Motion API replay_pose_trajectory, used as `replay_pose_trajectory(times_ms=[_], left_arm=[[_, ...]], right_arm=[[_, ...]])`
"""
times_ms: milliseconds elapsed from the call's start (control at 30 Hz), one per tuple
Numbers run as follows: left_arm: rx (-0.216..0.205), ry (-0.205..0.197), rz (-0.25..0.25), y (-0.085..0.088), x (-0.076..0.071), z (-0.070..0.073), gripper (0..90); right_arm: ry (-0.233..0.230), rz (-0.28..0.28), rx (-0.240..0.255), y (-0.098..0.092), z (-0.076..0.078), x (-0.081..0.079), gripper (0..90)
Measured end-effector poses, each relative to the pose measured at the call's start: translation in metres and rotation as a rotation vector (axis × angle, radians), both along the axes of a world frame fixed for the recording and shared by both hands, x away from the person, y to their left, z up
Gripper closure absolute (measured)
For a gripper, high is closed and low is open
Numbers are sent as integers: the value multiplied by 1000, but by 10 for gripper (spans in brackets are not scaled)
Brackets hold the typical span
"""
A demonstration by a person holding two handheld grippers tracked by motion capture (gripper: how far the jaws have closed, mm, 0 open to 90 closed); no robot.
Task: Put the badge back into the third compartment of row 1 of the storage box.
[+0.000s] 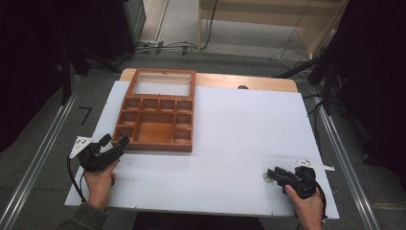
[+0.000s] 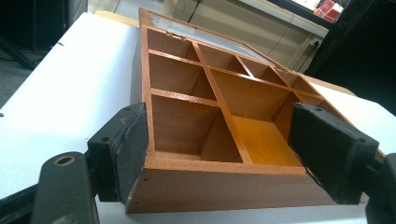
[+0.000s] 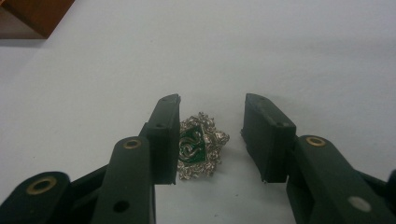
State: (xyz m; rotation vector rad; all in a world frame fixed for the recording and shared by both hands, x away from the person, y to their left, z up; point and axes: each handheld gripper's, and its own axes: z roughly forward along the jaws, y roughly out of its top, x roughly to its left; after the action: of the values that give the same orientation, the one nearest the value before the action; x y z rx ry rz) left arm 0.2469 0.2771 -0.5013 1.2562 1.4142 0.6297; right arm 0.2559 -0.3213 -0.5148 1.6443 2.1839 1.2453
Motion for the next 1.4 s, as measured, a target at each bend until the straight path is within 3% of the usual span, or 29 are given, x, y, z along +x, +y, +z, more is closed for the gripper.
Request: replay_pose_trajectory(times_ms=[367, 433, 633, 1400], left_arm=[[1, 0, 0, 0, 0, 0, 208], [1, 1, 0, 0, 0, 0, 208], [2, 0, -1, -1, 0, 0, 209], [1, -5, 3, 0, -1, 1, 208]], right_arm=[[24, 40, 33, 1, -2, 1, 704], [18, 45, 56, 0, 0, -1, 777], [6, 73, 103, 1, 4, -2, 841], [-53, 106, 130, 18, 23, 1, 861]])
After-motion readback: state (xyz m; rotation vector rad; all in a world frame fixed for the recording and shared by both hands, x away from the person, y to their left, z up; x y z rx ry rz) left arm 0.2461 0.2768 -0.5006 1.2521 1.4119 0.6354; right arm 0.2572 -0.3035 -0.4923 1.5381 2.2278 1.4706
